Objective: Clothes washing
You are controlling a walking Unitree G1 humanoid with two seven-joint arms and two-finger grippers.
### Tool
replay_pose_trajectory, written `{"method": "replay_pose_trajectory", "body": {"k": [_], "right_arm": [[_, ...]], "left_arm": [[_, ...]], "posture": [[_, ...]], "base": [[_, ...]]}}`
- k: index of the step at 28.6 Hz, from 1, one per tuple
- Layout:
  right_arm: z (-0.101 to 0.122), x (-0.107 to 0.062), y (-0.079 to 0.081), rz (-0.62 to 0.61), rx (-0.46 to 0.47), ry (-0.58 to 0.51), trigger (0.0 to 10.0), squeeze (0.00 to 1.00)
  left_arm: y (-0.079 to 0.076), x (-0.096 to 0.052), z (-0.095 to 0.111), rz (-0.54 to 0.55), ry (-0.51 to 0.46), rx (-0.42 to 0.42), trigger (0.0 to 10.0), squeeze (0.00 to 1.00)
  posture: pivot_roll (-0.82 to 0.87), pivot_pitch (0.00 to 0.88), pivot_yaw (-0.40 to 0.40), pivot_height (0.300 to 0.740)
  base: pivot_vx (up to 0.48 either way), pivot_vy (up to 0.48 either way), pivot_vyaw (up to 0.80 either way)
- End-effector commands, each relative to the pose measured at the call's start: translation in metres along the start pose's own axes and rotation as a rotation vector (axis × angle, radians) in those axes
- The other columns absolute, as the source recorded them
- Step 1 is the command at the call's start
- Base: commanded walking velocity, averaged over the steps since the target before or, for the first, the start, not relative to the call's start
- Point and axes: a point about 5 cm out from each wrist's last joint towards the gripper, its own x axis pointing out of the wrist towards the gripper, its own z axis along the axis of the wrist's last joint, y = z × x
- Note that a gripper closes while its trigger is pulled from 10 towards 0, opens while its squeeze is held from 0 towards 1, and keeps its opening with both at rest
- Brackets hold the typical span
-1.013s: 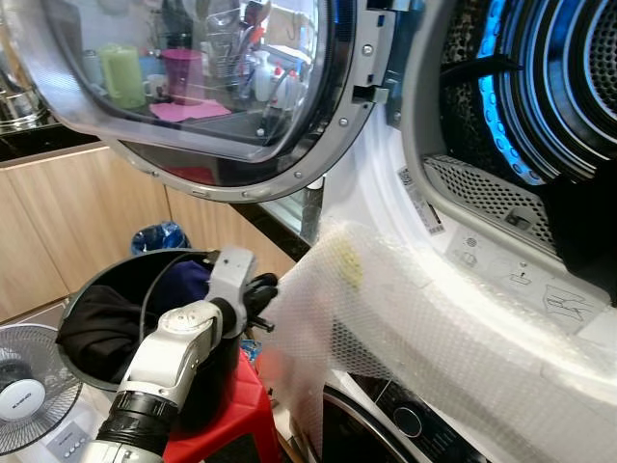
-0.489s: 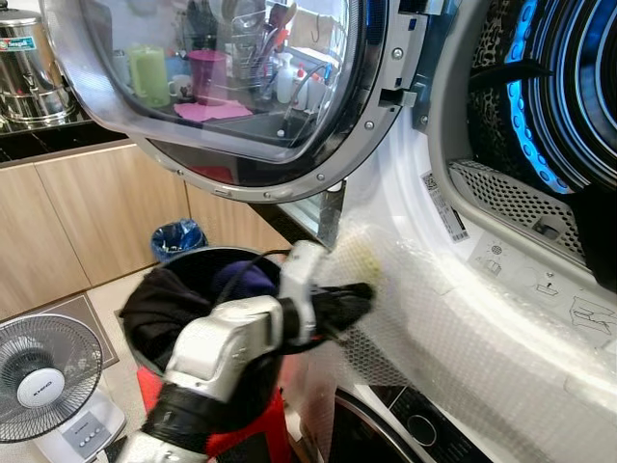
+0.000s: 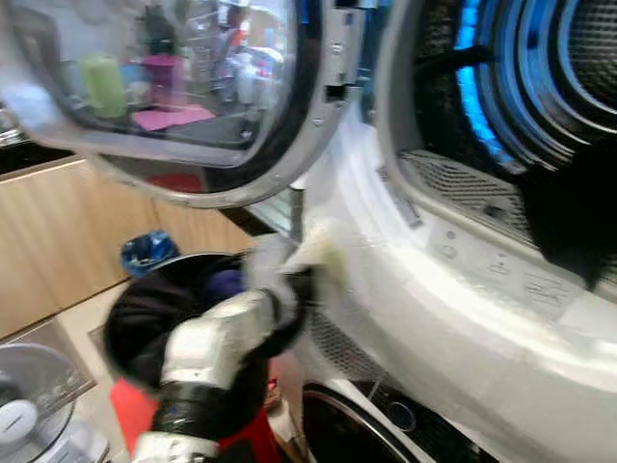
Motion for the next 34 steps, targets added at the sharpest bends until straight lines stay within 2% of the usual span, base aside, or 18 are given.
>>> {"method": "replay_pose_trajectory", "body": {"k": [1,2,4,5,6,11,13,14,15,18,19,21,27,34], "right_arm": [[0.001,0.000,0.000,0.002,0.004,-0.007,10.0,0.00],[0.000,0.000,-0.002,0.001,-0.001,-0.004,10.0,0.00],[-0.001,0.000,-0.003,0.000,-0.011,0.001,10.0,0.00],[-0.001,0.000,-0.003,0.002,-0.022,0.004,10.0,0.00],[-0.002,0.000,-0.003,0.004,-0.029,0.005,10.0,0.00],[-0.001,0.000,-0.003,0.007,-0.037,0.006,10.0,0.00],[-0.001,0.000,-0.003,0.009,-0.042,0.005,10.0,0.00],[-0.001,0.000,-0.003,0.009,-0.042,0.005,10.0,0.00],[0.000,0.000,-0.002,0.010,-0.042,0.004,10.0,0.00],[0.000,0.000,-0.002,0.010,-0.041,0.004,10.0,0.00],[0.000,0.000,-0.002,0.014,-0.050,0.006,10.0,0.00],[0.000,0.000,-0.002,0.017,-0.056,0.007,10.0,0.00],[0.002,0.001,0.000,0.021,-0.061,0.004,10.0,0.00],[0.003,0.001,0.001,0.025,-0.073,0.005,10.0,0.00]], "left_arm": [[0.046,-0.005,-0.010,0.255,0.013,-0.058,0.0,0.00],[0.071,-0.011,-0.012,0.364,-0.001,-0.072,0.0,0.00],[0.103,-0.022,-0.012,0.505,-0.026,-0.092,0.0,0.00],[0.117,-0.028,-0.010,0.572,-0.043,-0.105,0.0,0.00],[0.124,-0.031,-0.009,0.606,-0.053,-0.113,0.0,0.00],[0.141,-0.042,-0.005,0.713,-0.089,-0.128,0.0,0.00],[0.156,-0.051,-0.003,0.803,-0.112,-0.150,0.0,0.00],[0.156,-0.051,-0.003,0.803,-0.112,-0.150,0.0,0.00],[0.169,-0.059,0.000,0.882,-0.140,-0.174,0.0,0.00],[0.173,-0.062,0.002,0.909,-0.153,-0.181,0.0,0.00],[0.184,-0.070,0.014,0.959,-0.207,-0.187,0.0,0.00],[0.192,-0.077,0.027,0.996,-0.258,-0.190,0.0,0.00],[0.209,-0.096,0.052,1.085,-0.357,-0.174,0.0,0.00],[0.215,-0.103,0.063,1.118,-0.408,-0.195,0.0,0.00]], "posture": [[0.32,0.000,-0.062,0.740],[0.33,0.009,-0.068,0.740],[0.34,0.014,-0.072,0.740],[0.34,0.016,-0.076,0.740],[0.35,0.018,-0.078,0.740],[0.36,0.023,-0.078,0.740],[0.36,0.022,-0.072,0.740],[0.36,0.022,-0.072,0.740],[0.37,0.022,-0.073,0.740],[0.37,0.022,-0.073,0.740],[0.38,0.023,-0.076,0.740],[0.39,0.023,-0.078,0.740],[0.41,0.021,-0.077,0.740],[0.41,0.019,-0.087,0.740]], "base": [[0.000,0.000,0.00],[0.000,0.000,0.00],[0.000,0.000,0.00],[0.000,0.000,0.00],[0.000,0.000,0.00],[0.000,0.000,0.00],[0.000,0.000,0.00],[0.000,0.000,0.00],[0.000,0.000,0.00],[0.000,0.000,0.00],[0.000,0.000,0.00],[0.000,0.000,0.00],[0.000,0.000,0.00],[0.000,0.000,0.00]]}}
